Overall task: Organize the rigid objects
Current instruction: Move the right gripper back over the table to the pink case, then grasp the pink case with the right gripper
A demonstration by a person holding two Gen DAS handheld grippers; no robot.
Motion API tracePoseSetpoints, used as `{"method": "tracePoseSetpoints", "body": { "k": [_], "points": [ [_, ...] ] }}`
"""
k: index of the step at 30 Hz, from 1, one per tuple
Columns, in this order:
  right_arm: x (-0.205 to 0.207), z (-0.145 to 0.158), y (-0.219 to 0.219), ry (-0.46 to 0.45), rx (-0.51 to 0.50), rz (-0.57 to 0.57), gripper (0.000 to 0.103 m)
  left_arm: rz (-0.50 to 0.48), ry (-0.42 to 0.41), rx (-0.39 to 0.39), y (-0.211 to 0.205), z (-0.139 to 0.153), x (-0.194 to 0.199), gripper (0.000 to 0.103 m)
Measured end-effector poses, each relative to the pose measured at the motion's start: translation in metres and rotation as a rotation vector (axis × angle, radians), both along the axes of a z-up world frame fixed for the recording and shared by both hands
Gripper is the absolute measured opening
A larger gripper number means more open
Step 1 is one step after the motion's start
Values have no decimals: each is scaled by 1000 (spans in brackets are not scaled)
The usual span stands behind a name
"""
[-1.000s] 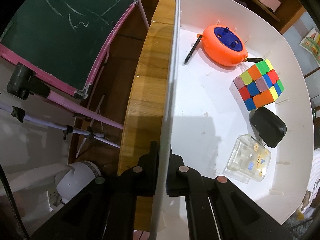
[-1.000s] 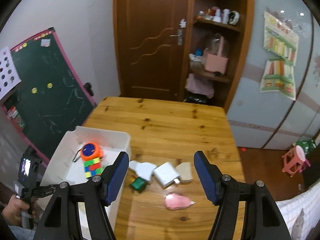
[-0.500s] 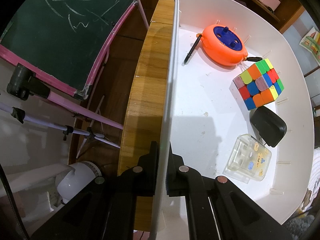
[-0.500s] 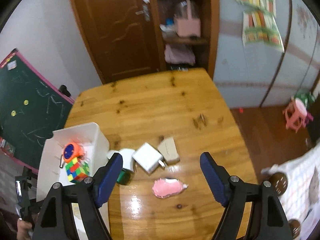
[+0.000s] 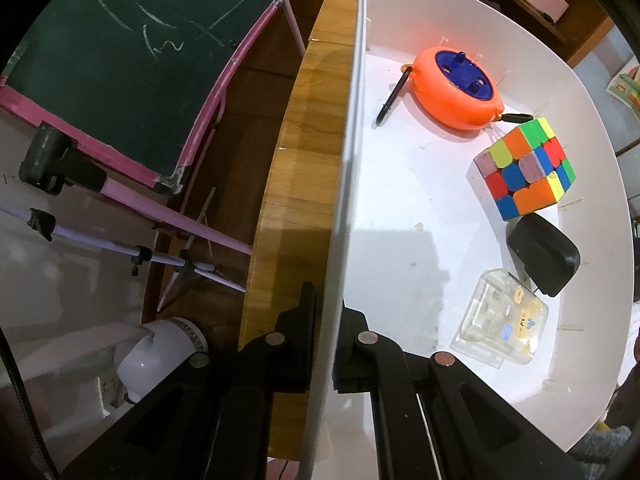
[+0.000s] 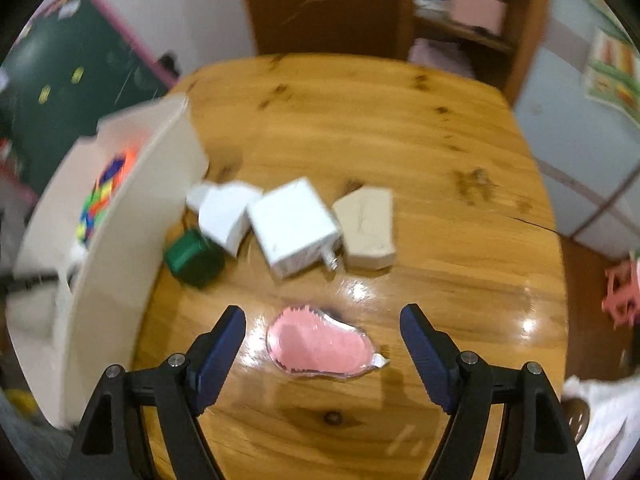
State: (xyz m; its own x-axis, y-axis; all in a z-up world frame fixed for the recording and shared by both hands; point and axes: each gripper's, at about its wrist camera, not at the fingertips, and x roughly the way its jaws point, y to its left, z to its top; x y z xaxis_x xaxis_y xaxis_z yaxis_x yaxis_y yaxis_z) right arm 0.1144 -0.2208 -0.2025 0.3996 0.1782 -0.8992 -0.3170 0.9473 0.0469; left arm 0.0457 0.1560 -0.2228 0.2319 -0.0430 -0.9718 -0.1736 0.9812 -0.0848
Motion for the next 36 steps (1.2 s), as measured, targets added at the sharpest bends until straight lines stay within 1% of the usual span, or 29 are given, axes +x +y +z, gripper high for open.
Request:
{"method": "tracePoseSetpoints", "body": {
  "k": [3,8,15,17,19,20,21,27,31,36],
  "points": [
    [1,-15,7,11,-38,99,80,10,5,0,0,0,0,8],
    [2,-25,17,20,-80,249,80,42,18,-17,3,-1,1,10],
    [7,-37,19,38,-145,368,79,53,25,-3,-1,-2,3,11],
    [6,-37,18,38,-140,393,79,55,24,0,-2,-1,2,11],
    [3,-37,19,35,-134,413,75,61,26,-4,-1,-1,2,11],
    [0,-37,20,38,-124,424,68,63,26,-6,-1,-1,2,11],
    [-2,-36,20,44,-118,427,63,64,26,-6,-1,-1,2,11],
    [-4,-36,20,62,-121,359,62,66,26,-8,-2,-1,2,11],
    [-12,-30,26,38,-142,309,62,64,23,-10,-1,0,2,11],
    [-30,3,35,-31,-100,233,62,62,12,-20,0,0,1,11]
  ]
}}
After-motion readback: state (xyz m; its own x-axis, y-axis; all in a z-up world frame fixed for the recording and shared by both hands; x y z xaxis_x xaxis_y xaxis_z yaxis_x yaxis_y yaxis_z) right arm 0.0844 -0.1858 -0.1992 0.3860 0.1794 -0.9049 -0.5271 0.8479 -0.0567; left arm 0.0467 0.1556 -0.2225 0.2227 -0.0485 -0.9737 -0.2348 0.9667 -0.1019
